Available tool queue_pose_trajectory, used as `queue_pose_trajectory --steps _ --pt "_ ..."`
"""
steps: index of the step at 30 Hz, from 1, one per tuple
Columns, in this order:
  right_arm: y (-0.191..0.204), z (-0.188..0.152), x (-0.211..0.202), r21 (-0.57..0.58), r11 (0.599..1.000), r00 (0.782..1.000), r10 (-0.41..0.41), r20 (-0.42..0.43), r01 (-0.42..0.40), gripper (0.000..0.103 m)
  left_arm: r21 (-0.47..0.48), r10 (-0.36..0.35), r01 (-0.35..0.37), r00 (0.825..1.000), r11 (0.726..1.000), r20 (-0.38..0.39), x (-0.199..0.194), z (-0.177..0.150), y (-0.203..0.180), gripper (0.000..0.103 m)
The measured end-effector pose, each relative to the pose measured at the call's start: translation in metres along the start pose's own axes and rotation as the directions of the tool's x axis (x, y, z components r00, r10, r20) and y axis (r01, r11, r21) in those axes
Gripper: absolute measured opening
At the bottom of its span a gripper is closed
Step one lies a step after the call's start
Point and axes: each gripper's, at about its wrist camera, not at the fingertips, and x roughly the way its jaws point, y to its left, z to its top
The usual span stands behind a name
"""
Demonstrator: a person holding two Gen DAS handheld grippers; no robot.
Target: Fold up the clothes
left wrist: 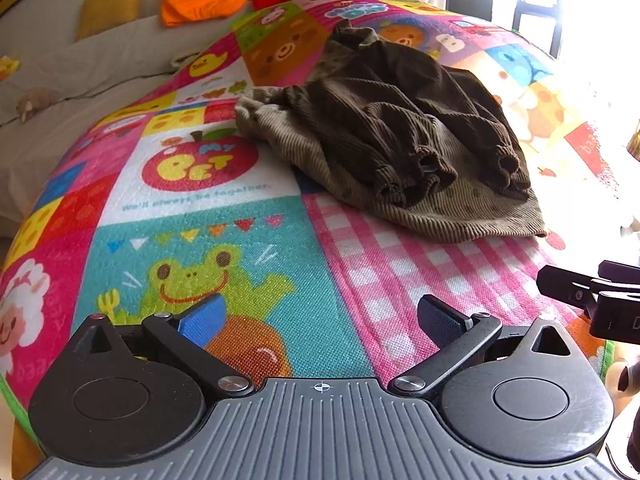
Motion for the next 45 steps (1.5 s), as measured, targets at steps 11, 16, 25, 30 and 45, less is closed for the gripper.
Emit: queue_pose_trajectory --steps 11,16,25,30,45 --pt "0.002 -0.003 0.003 -0.032 0.999 1.0 -0.01 0.006 0.01 0.103 0.042 0.032 -0.033 0.999 0.999 0.006 -0.002 -0.001 -0.006 0.103" --pt "0.004 -0.005 0.006 -0.045 0.999 1.0 -0.011 0.0 0.011 0.103 0.037 0.032 -0.032 0.999 0.999 0.001 -0.003 -0.003 -0.005 0.103" --pt "0.008 -0.005 0.007 -0.061 0.998 1.0 -0.011 -0.008 0.01 0.103 0.028 0.027 -0.027 1.0 0.999 -0.006 -0.003 -0.003 -0.003 0.103" --pt "0.01 -0.006 0.008 -0.066 0.998 1.0 -0.011 -0.012 0.01 0.103 0.027 0.026 -0.026 1.0 0.999 -0.01 -0.002 -0.003 -0.002 0.103" --pt "0.01 -0.006 0.009 -0.066 0.998 1.0 -0.015 -0.017 0.014 0.103 0.017 0.022 -0.022 0.999 1.0 -0.024 -0.001 -0.004 0.0 0.103"
